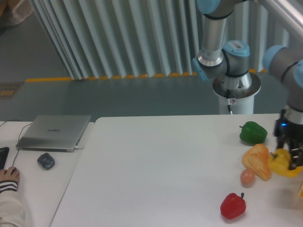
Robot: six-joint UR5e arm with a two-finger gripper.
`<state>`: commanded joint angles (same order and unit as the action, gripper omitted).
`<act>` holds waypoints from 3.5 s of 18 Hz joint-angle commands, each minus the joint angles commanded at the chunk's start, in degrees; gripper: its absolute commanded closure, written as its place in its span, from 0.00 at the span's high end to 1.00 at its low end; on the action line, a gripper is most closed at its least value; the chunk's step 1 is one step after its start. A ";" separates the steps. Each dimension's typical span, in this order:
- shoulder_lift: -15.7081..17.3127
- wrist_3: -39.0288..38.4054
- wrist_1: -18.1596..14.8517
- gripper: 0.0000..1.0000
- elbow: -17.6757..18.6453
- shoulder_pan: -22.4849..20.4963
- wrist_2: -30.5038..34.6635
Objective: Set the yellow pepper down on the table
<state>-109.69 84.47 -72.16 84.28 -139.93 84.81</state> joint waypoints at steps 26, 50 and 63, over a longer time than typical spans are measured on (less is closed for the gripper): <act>-1.40 -13.10 -1.41 0.69 3.79 13.37 2.37; -2.99 -12.92 -0.52 1.00 3.79 12.75 5.45; 0.09 -10.21 1.93 1.00 -0.34 9.60 6.33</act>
